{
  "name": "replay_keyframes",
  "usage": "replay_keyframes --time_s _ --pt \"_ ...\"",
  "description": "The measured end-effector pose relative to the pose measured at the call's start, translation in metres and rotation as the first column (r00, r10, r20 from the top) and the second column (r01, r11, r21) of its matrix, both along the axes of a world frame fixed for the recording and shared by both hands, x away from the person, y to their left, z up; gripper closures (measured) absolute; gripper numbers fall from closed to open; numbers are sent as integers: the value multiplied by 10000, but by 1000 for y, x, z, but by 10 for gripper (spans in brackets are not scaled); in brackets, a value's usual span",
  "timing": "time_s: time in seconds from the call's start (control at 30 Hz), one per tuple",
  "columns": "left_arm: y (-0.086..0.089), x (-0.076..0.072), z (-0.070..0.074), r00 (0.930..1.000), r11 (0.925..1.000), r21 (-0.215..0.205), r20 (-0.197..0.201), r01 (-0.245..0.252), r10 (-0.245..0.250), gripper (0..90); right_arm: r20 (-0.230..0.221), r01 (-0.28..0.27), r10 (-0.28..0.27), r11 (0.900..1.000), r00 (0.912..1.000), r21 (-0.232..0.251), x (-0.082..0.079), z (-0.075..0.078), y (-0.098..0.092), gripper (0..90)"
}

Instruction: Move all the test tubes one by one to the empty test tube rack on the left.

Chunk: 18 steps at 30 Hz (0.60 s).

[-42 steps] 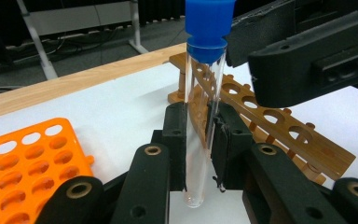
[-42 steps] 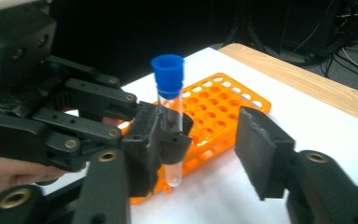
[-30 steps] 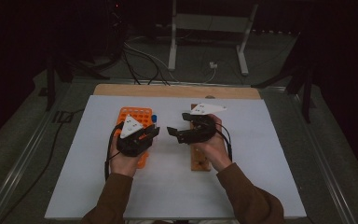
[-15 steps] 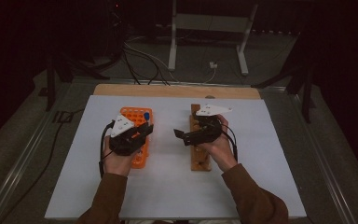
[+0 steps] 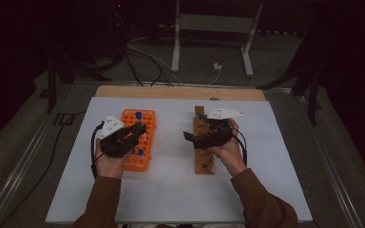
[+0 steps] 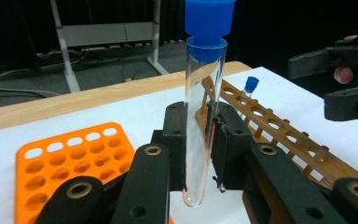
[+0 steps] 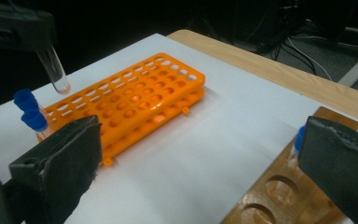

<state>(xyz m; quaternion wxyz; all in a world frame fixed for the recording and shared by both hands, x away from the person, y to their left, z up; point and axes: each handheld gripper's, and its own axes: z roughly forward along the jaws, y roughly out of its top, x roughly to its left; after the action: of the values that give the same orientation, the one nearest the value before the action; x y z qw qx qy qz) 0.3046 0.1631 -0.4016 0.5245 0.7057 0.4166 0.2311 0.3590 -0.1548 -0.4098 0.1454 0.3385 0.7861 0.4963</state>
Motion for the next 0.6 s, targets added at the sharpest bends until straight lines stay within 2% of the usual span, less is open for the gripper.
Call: replay_keyframes --time_s 0.6 --pt "26 -6 -4 9987 9987 38 23 -513 513 778 113 222 -221 9997 9997 -74 -4 -4 -15 0"
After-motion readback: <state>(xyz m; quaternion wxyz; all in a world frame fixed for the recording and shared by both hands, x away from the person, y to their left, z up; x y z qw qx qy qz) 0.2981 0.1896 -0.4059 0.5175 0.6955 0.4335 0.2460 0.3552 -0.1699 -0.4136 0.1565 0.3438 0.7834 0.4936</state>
